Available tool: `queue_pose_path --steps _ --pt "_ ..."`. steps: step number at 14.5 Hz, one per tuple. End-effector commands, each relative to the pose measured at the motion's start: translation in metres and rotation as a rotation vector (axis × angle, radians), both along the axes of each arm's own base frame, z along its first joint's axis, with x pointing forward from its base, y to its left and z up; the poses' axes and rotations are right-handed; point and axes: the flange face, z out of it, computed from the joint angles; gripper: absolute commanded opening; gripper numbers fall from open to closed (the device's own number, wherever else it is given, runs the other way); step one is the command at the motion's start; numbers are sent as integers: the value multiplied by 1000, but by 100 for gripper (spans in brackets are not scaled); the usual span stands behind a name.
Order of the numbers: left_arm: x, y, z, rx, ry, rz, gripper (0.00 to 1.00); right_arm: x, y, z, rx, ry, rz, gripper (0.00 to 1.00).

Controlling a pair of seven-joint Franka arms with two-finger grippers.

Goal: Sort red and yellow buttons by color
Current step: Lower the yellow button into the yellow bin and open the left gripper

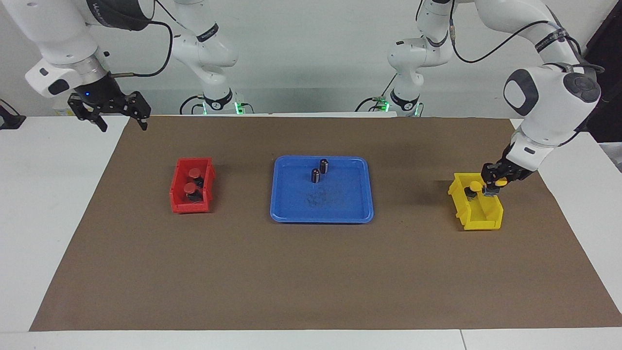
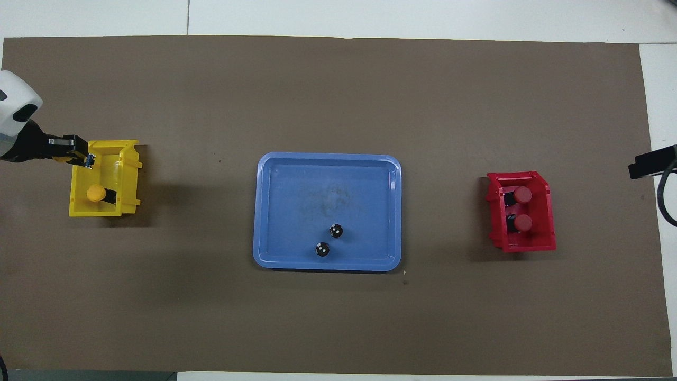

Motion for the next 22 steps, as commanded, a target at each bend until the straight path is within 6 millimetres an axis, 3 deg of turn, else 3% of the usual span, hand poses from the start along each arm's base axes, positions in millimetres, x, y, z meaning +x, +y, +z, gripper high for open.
queue_pose_path --steps 1,2,5,9,14,15,16,17,22 --pt "-8 -2 -11 4 -30 -12 1 2 7 4 2 -13 -14 100" --pt "-2 -2 -27 2 -38 -10 1 2 9 5 1 -14 -34 100" --pt "4 10 -46 4 -67 9 1 2 11 4 5 -15 -49 100" --pt "15 10 -78 0 -77 30 1 2 11 5 5 -16 -49 100" --pt "3 6 -114 -4 -56 55 1 2 12 4 10 -13 -49 100" --pt "3 6 -114 -4 -62 55 10 2 12 4 10 -12 -49 100" --pt "5 6 -112 -3 -65 50 35 2 12 4 10 -12 -49 100" --pt "6 6 -111 -3 -65 49 49 2 12 4 10 -10 -49 100" --pt "12 5 -107 -3 -65 52 56 2 16 4 10 -9 -43 100"
